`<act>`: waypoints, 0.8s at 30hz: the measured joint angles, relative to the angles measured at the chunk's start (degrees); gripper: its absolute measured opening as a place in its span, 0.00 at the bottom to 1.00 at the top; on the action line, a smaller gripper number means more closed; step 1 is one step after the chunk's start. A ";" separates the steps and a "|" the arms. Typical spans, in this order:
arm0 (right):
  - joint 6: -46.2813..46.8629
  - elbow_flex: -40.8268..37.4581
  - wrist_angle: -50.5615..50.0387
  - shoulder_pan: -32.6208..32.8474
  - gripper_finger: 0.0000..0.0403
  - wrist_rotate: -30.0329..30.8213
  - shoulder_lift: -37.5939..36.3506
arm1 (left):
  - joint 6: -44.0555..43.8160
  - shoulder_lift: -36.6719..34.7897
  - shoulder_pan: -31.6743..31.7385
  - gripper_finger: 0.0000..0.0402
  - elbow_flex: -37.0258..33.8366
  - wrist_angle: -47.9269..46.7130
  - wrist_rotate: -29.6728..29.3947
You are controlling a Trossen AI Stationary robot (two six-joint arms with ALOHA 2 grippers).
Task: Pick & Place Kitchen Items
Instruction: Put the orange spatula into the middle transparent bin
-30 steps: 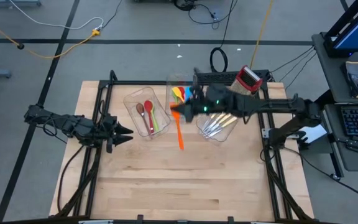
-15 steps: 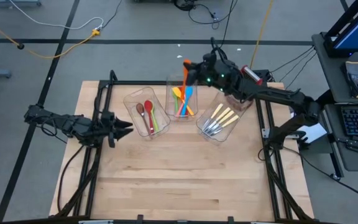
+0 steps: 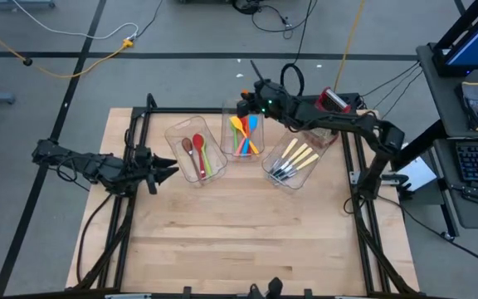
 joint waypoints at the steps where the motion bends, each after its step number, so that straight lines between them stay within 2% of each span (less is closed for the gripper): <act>1: 0.04 0.00 -0.39 -0.36 0.04 -0.09 0.49 | 0.00 0.04 -0.02 0.45 0.00 -0.05 0.00; 5: 2.29 0.00 -1.66 -1.37 0.04 -0.72 2.16 | 0.00 0.58 0.00 0.45 0.00 -0.12 -0.06; 11: 8.62 0.02 -2.71 -2.59 0.04 -7.51 5.02 | 0.02 0.55 0.00 0.45 0.00 -0.03 -0.06; 16: 9.05 0.02 -6.59 -2.35 0.05 -7.43 5.02 | 0.02 0.55 -0.02 0.45 0.00 -0.05 -0.06; 24: 7.38 0.02 -7.28 -2.16 0.07 -7.59 5.05 | 1.83 0.55 0.00 0.45 0.00 -0.05 -0.06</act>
